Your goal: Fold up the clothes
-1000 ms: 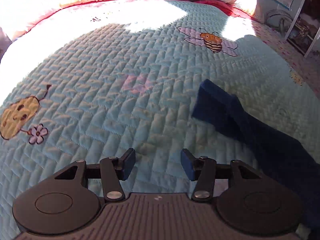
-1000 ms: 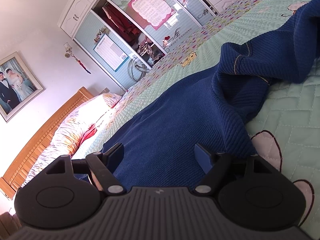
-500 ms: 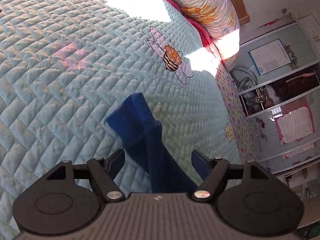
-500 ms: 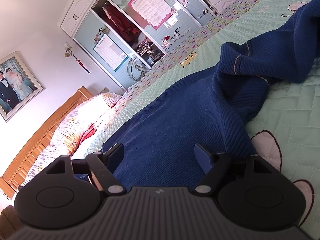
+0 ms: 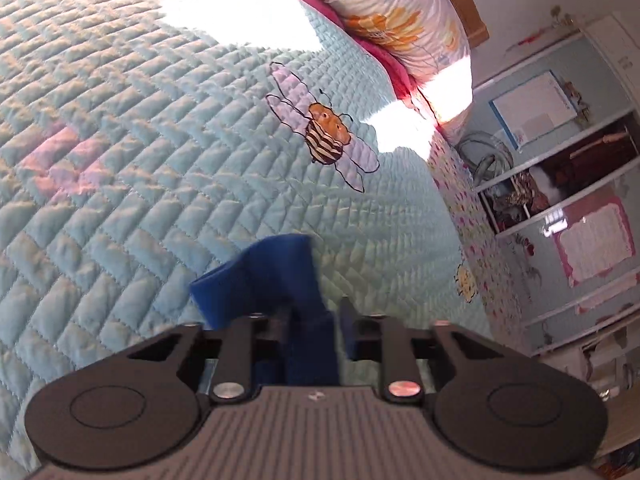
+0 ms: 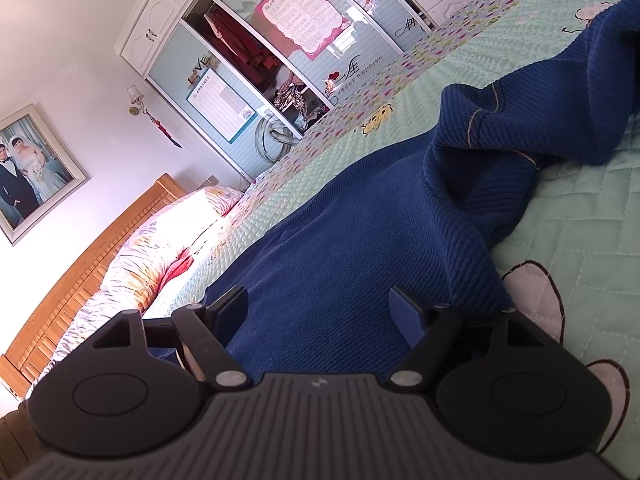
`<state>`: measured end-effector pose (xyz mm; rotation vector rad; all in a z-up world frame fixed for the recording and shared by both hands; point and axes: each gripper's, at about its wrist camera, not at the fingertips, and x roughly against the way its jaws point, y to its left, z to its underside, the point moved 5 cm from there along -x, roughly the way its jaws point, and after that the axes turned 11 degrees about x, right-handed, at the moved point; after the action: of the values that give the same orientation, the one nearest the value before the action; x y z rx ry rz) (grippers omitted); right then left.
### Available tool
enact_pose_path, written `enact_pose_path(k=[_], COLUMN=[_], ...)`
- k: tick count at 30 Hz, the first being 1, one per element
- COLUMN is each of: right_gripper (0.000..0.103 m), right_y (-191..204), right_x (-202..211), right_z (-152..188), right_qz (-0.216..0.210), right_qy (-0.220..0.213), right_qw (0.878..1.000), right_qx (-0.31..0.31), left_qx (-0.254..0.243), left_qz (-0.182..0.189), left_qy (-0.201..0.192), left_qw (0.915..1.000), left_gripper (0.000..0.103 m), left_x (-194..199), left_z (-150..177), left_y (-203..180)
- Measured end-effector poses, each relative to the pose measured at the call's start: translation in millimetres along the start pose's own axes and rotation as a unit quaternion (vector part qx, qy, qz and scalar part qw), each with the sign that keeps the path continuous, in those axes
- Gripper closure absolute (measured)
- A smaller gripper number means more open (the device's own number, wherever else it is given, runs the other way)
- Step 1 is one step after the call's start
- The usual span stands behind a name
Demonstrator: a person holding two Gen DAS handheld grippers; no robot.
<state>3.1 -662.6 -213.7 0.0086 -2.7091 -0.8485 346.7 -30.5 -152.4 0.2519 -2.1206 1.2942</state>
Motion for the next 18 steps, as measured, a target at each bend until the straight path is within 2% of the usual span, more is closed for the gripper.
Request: enact_pose_path(k=[2,4,6,7,8,10,12,14,16,18], right_gripper=[0.025,0.025,0.025,0.025,0.025,0.025,0.025,0.025,0.025,0.025], right_y=[0,0,0,0,0,0,1,1,0,0], right_x=[0,0,0,0,0,0,0,0,0,0], right_z=[0,0,0,-1,-1,-1,-1,-1,0,-1], right_qz=[0.0,0.0,0.0,0.0,0.0,0.0,0.0,0.0,0.0,0.001], right_qy=[0.0,0.0,0.0,0.0,0.0,0.0,0.0,0.0,0.0,0.001], right_qw=[1.0,1.0,1.0,1.0,1.0,1.0,1.0,1.0,1.0,1.0], right_qx=[-0.001,0.0,0.0,0.0,0.0,0.0,0.0,0.0,0.0,0.0], left_qx=[-0.015,-0.023,-0.045,-0.063,-0.08,-0.088,-0.058,-0.016,-0.014,-0.049], left_qz=[0.014,0.075,0.151,0.163,0.162,0.115,0.043,0.008,0.039,0.036], left_qy=[-0.002,-0.004,-0.018,-0.037,-0.057,-0.066,-0.036,-0.01,-0.031,-0.052], left_qw=[0.9998,0.9969,0.9874,0.984,0.9819,0.9873,0.9967,0.9998,0.9987,0.9968], left_gripper=[0.087,0.087,0.087,0.087,0.087,0.087,0.087,0.087,0.085,0.084], left_x=[7,31,67,83,96,93,70,51,52,54], left_z=[-2,-3,-2,-2,-2,1,7,14,19,25], left_y=[-14,-33,-48,-46,-41,-11,37,82,99,94])
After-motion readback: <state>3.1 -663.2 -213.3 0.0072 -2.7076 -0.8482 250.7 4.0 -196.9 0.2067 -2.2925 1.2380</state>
